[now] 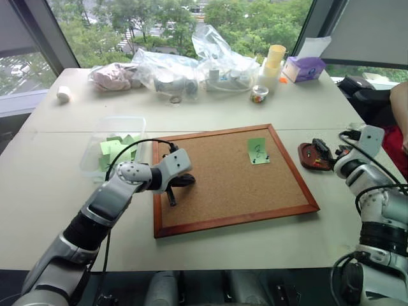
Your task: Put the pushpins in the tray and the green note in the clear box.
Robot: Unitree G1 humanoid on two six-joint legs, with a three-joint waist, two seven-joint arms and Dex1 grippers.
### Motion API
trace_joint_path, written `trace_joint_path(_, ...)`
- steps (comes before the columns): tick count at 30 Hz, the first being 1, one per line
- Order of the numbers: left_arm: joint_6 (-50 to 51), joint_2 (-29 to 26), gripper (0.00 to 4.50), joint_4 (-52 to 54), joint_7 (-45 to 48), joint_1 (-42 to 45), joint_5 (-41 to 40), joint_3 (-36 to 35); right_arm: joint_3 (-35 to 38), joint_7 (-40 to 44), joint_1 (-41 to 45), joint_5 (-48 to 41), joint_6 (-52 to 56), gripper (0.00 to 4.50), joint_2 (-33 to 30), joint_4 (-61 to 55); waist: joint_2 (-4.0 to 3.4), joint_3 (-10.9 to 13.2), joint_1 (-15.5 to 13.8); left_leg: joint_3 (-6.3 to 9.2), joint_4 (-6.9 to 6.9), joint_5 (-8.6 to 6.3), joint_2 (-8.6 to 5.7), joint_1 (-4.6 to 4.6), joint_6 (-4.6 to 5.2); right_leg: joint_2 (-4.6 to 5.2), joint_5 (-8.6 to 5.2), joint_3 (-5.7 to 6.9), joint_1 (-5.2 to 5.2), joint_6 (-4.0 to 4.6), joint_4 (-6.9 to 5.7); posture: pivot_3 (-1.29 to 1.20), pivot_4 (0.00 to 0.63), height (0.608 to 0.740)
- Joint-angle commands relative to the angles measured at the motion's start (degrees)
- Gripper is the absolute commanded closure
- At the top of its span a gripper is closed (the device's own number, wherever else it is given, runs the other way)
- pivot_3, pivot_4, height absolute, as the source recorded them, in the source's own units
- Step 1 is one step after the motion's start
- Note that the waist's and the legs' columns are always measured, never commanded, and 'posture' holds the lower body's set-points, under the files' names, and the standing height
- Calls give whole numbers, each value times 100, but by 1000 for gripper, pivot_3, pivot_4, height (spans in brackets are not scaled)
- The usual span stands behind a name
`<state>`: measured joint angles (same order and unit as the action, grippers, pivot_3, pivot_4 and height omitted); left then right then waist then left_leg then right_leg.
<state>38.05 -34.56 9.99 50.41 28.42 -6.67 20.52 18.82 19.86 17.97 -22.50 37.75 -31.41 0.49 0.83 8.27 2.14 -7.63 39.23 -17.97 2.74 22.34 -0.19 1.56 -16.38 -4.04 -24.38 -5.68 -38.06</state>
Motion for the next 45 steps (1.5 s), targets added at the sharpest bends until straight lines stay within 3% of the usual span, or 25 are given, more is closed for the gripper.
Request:
trace_joint_path(1,27,-2,4500,-15,46,-137,82,159,-654,431,-227,50,-103,24,7,-829,-3,-3,9,1,0,0,0,0,1,0,0,0,1,0,0,0,150,738)
trace_joint_path(14,45,15,4500,23,43,-189,157,175,-949,140,-49,370,-553,24,664,-281,-1,-4,2,1,2,-3,-1,0,5,0,0,1,3,1,2,0,150,738)
trace_joint_path(16,53,20,4500,24,43,-194,161,175,-962,128,-15,413,-629,828,693,-252,-1,-4,3,2,2,-3,-1,0,5,-1,0,1,3,1,2,0,150,738)
trace_joint_path(23,94,50,4500,10,29,-181,161,177,-1168,318,-78,485,-778,4458,695,-263,-1,-4,-3,1,2,-3,-1,0,5,0,0,1,3,1,2,0,150,738)
trace_joint_path(45,38,75,4500,-63,85,-161,183,206,-386,13,-166,155,-1386,4458,865,-734,-2,-5,-13,1,2,-3,-1,-1,5,1,0,1,3,1,1,0,150,738)
